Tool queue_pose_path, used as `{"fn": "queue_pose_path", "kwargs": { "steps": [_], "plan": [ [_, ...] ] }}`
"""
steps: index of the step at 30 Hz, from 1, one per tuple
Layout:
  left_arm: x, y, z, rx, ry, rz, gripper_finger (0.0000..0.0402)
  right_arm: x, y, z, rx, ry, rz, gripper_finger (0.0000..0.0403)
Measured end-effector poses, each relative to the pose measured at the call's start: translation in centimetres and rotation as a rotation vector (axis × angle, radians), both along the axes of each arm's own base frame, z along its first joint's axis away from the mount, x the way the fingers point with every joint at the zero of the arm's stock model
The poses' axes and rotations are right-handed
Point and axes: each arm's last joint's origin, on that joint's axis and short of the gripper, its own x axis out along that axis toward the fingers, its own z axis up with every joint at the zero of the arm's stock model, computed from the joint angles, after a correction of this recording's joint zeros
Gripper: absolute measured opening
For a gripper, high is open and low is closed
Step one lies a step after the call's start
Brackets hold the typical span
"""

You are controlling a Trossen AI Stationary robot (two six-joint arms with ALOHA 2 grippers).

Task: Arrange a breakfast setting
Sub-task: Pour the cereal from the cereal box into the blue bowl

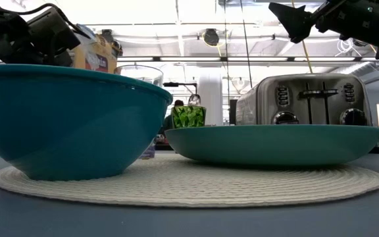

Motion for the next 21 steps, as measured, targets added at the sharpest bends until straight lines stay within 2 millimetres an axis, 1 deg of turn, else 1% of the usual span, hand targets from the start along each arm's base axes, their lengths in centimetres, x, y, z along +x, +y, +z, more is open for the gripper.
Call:
{"fn": "queue_pose_path", "kwargs": {
  "steps": [9, 15, 21],
  "plan": [
    [0.0, 0.0, 0.3, 0.019, -0.008, 0.002, 0.0372, 0.0, 0.0, 0.0, 0.000, 0.000, 0.000, 0.0393],
    [0.7, 0.1, 1.1, 0.067, -0.021, -0.028, 0.0372, 0.0, 0.0, 0.0, 0.000, 0.000, 0.000, 0.0393],
    [1.0, 0.2, 1.9, 0.131, -0.036, -0.015, 0.0372, 0.0, 0.0, 0.0, 0.000, 0.000, 0.000, 0.0393]
  ]
}}
